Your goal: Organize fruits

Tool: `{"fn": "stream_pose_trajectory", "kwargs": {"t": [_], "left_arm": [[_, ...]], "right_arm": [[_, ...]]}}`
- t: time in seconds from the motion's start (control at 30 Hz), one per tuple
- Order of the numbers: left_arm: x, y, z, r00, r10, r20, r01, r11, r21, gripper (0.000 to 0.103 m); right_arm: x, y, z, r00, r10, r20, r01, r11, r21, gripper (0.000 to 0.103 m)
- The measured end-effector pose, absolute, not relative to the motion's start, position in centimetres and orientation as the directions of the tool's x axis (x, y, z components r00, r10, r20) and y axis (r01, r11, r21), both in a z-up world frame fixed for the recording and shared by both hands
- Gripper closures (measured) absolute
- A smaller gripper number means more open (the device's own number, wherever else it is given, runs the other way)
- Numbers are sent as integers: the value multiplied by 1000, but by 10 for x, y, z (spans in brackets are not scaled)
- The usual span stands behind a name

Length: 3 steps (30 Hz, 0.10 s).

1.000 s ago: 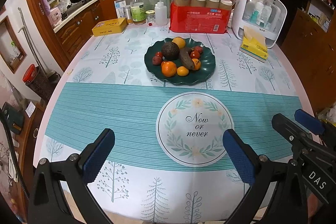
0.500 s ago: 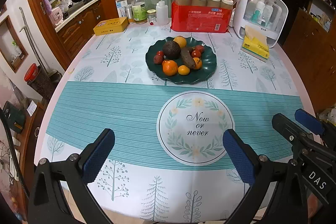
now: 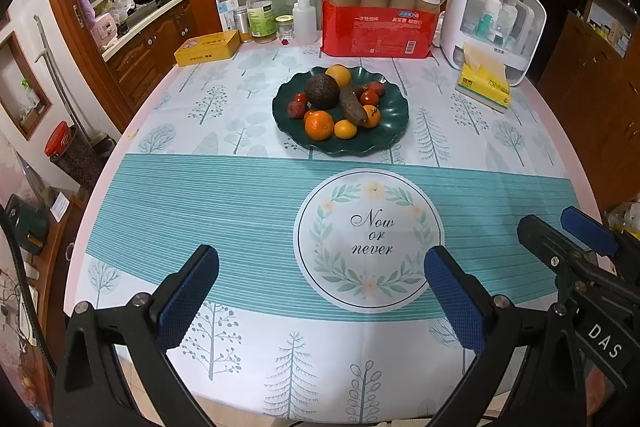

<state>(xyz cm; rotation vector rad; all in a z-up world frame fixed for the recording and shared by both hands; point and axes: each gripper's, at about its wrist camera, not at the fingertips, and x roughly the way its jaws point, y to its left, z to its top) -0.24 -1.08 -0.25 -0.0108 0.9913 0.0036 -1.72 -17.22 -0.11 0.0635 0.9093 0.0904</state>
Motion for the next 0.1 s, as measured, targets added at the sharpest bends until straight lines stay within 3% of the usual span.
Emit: {"fn": "stream_pose_trajectory", "kwargs": {"t": [0.1], "left_arm": [[-3,-12,-4,544,-4,-839,-6,1000,-8,1]], "right_arm": [[-19,-175,-4,607,107,-788,-49,994,97,40]]}}
